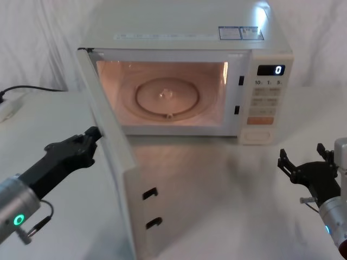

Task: Press the button to open the microwave door with one hand; close the microwave door with the other hand.

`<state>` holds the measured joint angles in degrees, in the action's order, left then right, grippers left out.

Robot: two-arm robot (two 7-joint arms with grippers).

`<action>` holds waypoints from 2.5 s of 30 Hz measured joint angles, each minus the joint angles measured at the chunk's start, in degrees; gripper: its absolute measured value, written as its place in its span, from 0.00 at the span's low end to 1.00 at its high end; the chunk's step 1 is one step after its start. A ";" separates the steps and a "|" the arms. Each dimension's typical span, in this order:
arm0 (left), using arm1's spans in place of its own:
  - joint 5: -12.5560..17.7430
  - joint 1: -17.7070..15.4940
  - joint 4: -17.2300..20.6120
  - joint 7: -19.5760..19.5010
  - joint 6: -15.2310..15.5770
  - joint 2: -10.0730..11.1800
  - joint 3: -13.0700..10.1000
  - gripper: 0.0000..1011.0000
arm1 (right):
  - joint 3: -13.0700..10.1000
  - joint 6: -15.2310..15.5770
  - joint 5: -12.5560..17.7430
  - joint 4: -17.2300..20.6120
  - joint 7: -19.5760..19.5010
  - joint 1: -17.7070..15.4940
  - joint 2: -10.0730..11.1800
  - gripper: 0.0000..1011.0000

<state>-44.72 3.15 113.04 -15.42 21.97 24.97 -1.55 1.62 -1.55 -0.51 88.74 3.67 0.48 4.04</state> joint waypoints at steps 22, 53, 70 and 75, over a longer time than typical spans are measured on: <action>1.58 -11.34 -5.84 5.37 -0.38 -2.87 -11.49 0.00 | 0.00 0.00 0.00 0.00 0.00 0.00 0.00 0.99; 7.39 -25.37 -20.09 8.72 -3.68 -8.06 -21.08 0.00 | 0.00 0.00 0.00 0.00 0.00 0.00 0.00 0.99; 12.66 -30.18 -27.00 7.42 -6.26 -12.12 -22.26 0.00 | 0.00 0.00 0.00 0.00 0.00 0.00 0.00 0.99; 14.14 -31.38 -28.84 7.21 -6.78 -13.10 -22.33 0.00 | 0.00 0.00 0.00 0.00 0.00 0.00 0.00 0.99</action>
<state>-30.58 -28.23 84.20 -8.21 15.19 11.87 -23.88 1.62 -1.55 -0.51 88.74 3.67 0.49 4.04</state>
